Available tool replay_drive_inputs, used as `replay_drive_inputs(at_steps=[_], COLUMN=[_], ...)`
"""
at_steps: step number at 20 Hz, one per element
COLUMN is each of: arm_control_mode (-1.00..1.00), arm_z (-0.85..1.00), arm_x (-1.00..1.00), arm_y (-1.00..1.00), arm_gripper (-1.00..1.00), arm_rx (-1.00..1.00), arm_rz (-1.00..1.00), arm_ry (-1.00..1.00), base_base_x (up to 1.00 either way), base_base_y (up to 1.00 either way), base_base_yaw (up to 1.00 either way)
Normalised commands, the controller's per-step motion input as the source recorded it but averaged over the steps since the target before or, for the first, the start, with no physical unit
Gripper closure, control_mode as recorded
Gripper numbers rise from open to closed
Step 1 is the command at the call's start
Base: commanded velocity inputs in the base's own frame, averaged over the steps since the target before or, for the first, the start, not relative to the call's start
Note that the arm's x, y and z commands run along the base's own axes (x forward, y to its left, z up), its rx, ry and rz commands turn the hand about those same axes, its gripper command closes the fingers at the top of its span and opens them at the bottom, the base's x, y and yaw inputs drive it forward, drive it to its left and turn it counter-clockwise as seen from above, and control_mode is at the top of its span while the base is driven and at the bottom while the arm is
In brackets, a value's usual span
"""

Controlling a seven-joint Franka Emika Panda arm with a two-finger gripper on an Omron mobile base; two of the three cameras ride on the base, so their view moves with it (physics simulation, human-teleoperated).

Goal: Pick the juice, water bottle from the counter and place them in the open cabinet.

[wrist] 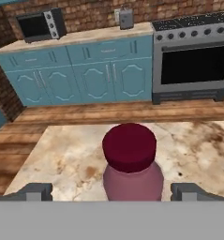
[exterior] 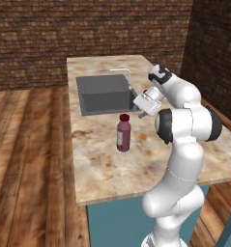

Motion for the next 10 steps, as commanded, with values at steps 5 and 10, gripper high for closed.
replay_drive_inputs(at_steps=[5, 10], arm_control_mode=[-1.0, -1.0], arm_z=[0.0, -0.06], arm_x=[0.28, 0.3], arm_y=[0.0, 0.0], arm_gripper=[-1.0, -1.0], arm_rx=[0.14, 0.17], arm_rz=[-0.07, -0.06], arm_ry=[0.01, 0.08], base_base_x=[0.0, 0.0], base_base_y=[0.0, 0.0], base_base_yaw=[0.0, 0.0])
